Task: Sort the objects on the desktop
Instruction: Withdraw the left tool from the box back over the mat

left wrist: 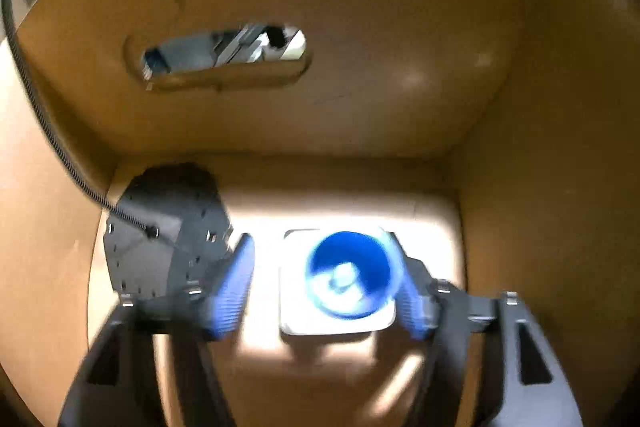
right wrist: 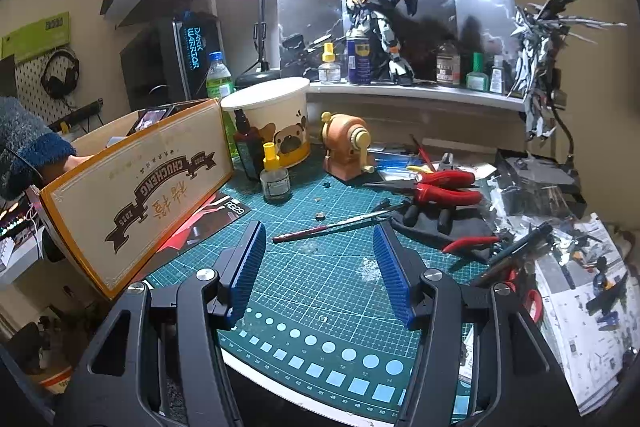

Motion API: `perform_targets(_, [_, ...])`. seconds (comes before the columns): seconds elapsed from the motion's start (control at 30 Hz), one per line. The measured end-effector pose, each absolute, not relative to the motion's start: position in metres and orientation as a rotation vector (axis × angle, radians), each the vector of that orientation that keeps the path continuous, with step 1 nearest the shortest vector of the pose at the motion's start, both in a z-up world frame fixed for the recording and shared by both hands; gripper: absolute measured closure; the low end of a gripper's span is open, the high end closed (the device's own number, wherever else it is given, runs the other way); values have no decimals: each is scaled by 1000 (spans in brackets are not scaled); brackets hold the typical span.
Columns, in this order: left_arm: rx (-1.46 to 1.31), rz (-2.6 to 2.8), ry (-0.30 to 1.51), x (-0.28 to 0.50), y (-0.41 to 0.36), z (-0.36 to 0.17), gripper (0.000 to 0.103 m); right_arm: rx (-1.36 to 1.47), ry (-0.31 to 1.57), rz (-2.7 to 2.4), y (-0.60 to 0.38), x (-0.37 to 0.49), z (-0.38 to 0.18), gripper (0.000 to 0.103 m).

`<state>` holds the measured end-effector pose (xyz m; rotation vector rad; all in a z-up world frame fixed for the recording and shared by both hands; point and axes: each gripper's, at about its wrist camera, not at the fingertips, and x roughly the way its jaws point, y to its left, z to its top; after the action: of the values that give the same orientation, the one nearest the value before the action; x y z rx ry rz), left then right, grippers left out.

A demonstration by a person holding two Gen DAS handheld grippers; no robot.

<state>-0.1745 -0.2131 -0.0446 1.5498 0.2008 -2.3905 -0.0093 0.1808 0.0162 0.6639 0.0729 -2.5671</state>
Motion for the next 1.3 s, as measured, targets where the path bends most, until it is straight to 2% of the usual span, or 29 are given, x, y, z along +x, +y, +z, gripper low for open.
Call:
perform_targets(0.17, [1406,-2445,119,-169,-210,-11,30,651,69,-2575,182,-7,19,50])
perform_targets(0.23, [1340,-2467,108,-164,-208,7,20,649,64,-2581,183,-6,20,49])
perform_targets(0.37, [1254,-2477,156,-148,-202,49,18,644,59,-2580,183,-7,22,48])
perform_targets(0.53, [983,-2551,61,-115,-184,104,18,617,56,-2572,180,-5,29,47])
perform_targets(0.6, [907,-2583,50,-100,-172,131,13,604,53,-2566,179,-3,33,47])
perform_targets(0.8, [579,-2725,14,-59,-146,185,13,572,61,-2561,176,7,40,47])
perform_targets(0.87, [457,-2760,22,-35,-132,209,8,562,60,-2564,178,11,43,47])
perform_targets(0.9, [425,-2774,26,-28,-125,215,0,556,59,-2567,180,14,44,47])
perform_targets(1.13, [234,-2919,-57,25,-55,235,0,513,39,-2602,197,34,54,45])
perform_targets(1.3, [198,-2970,-31,54,-24,213,0,496,20,-2641,213,51,56,42])
